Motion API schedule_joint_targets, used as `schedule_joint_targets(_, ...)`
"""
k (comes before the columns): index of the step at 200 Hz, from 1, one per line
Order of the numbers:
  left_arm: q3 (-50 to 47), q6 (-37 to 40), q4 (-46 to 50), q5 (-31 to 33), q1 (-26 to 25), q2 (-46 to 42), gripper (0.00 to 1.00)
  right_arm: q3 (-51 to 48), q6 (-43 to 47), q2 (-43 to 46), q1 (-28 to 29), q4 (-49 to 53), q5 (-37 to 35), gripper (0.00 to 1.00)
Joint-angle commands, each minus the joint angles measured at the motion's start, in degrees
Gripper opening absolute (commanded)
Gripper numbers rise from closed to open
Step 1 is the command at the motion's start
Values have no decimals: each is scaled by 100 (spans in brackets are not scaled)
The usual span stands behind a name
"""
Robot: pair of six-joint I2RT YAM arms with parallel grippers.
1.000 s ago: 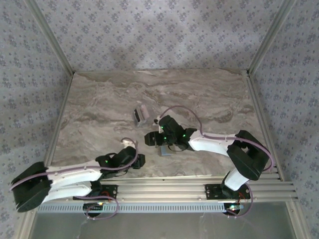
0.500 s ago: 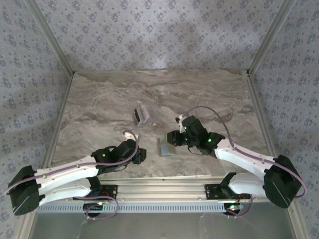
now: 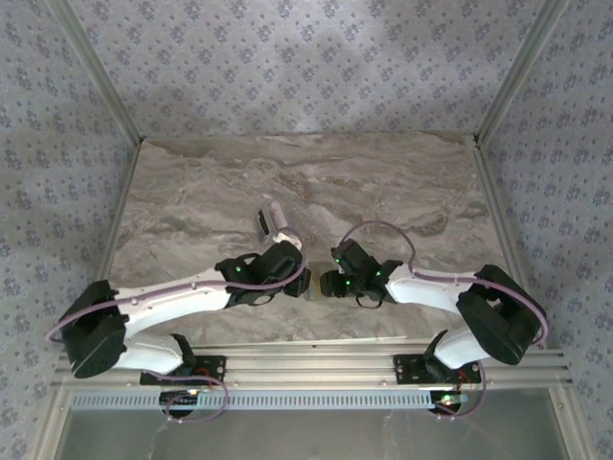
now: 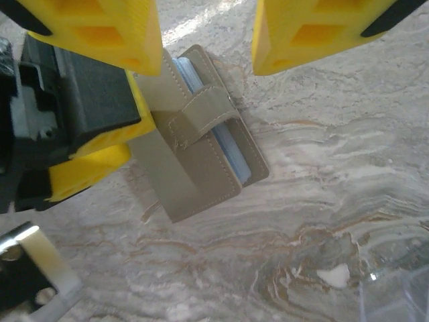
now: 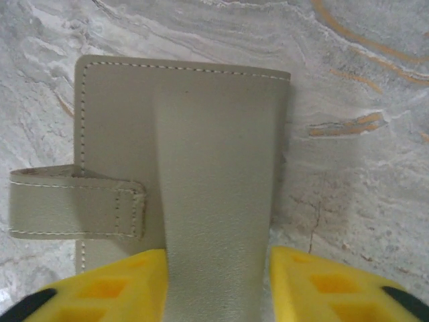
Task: Put the credit cards into the card holder
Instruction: Turn over the card holder at the center of the table.
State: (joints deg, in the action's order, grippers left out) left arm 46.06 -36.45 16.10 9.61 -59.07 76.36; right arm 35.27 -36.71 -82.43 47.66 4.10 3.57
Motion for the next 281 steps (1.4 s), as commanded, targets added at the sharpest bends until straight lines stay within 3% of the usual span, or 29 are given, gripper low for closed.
schedule_joint_targets(1,162,135,-200,-319,187,265,37,-44,13,-177,49,-92,-272,52)
schedule_joint_targets(27,283,190,-376,-525,314,741,35,-66,16,-262,51,-119,-260,61)
schedule_joint_targets(79,284,77,-626,-588,432,1516,31,-160,15,-86,-18,-223,59,59)
schedule_joint_targets(139,-212,-37,-686,-233,435,1622,30,-275,21,9,-281,-596,804,63)
schedule_joint_targets(193,-606,-171,-945,-215,449,1671,29,-184,-2,-423,-326,-1132,1412,63)
schedule_joint_targets(205,-646,-193,-1007,-228,449,1706,29,-154,-54,-544,-318,-1324,1616,58)
schedule_joint_targets(237,-674,-218,-1115,-329,496,1687,29,-198,-158,-498,-318,-1730,1866,25)
schedule_joint_targets(255,-787,-214,-1161,-466,586,1414,32,-286,-153,-120,-386,-1633,1814,0)
schedule_joint_targets(266,-934,-230,-1162,-470,656,1118,37,-324,-95,335,-414,-1164,1354,0)
schedule_joint_targets(281,-1165,-264,-1091,-403,742,658,44,-214,16,1066,-353,51,186,0)
